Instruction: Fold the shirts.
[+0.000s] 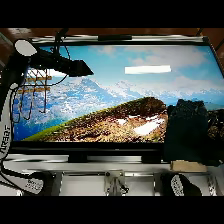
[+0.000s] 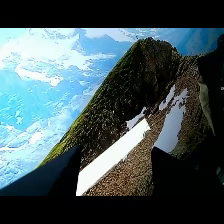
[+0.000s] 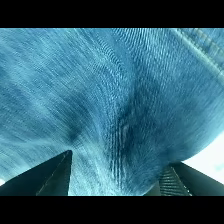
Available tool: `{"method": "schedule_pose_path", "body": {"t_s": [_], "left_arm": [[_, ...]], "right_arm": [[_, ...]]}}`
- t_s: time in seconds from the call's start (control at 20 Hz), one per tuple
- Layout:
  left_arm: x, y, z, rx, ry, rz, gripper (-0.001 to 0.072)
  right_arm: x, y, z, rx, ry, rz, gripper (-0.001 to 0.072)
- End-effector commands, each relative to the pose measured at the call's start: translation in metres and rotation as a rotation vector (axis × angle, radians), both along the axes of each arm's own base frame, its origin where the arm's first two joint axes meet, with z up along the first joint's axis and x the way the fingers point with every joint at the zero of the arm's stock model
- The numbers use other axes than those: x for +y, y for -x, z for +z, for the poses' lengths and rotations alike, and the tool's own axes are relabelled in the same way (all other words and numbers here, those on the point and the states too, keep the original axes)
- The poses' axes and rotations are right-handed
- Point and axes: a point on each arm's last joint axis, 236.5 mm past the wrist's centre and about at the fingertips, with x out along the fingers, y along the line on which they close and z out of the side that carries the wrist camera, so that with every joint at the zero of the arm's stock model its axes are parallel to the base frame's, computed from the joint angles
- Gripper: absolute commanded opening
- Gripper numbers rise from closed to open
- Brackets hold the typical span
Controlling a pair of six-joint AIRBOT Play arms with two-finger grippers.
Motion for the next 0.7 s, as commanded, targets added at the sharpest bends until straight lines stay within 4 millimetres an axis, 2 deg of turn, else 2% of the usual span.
{"method": "schedule_pose_path", "body": {"t_s": [0.0, 0.1, 0.15, 0.2, 0.25, 0.3, 0.35, 0.4, 0.45, 0.5, 0.55, 0.65], "left_arm": [[0.001, -0.001, 0.000, -0.015, -0.007, -0.010, 0.0501], [0.005, -0.001, -0.004, -0.040, -0.050, -0.024, 0.0392], [0.013, -0.002, -0.010, -0.051, -0.108, -0.016, 0.0392], [0.024, -0.003, -0.018, -0.050, -0.181, 0.003, 0.0392], [0.041, -0.002, -0.028, -0.035, -0.284, 0.029, 0.0392], [0.059, 0.003, -0.037, -0.008, -0.398, 0.054, 0.0392], [0.080, 0.009, -0.043, 0.021, -0.530, 0.079, 0.0392], [0.098, 0.015, -0.047, 0.044, -0.641, 0.106, 0.0393], [0.107, 0.020, -0.050, 0.065, -0.712, 0.136, 0.0432], [0.104, 0.024, -0.053, 0.089, -0.727, 0.152, 0.0505], [0.097, 0.028, -0.058, 0.107, -0.722, 0.160, 0.0547], [0.087, 0.040, -0.068, 0.138, -0.729, 0.145, 0.0547]], "right_arm": [[-0.042, -0.059, 0.071, -0.256, 0.201, 0.107, 0.0635], [-0.052, -0.119, 0.155, -0.569, 0.320, 0.166, 0.0633], [-0.043, -0.147, 0.196, -0.742, 0.334, 0.187, 0.0623], [-0.027, -0.169, 0.225, -0.867, 0.320, 0.226, 0.0623], [-0.001, -0.188, 0.241, -0.953, 0.271, 0.281, 0.0623], [0.026, -0.201, 0.242, -0.981, 0.209, 0.346, 0.0623], [0.056, -0.211, 0.231, -0.961, 0.147, 0.428, 0.0623], [0.092, -0.220, 0.210, -0.899, 0.088, 0.560, 0.0624], [0.129, -0.224, 0.184, -0.813, 0.036, 0.700, 0.0625], [0.166, -0.226, 0.153, -0.711, -0.005, 0.824, 0.0626], [0.190, -0.229, 0.124, -0.620, -0.013, 0.869, 0.0626], [0.215, -0.231, 0.080, -0.485, -0.034, 0.846, 0.0626]]}}
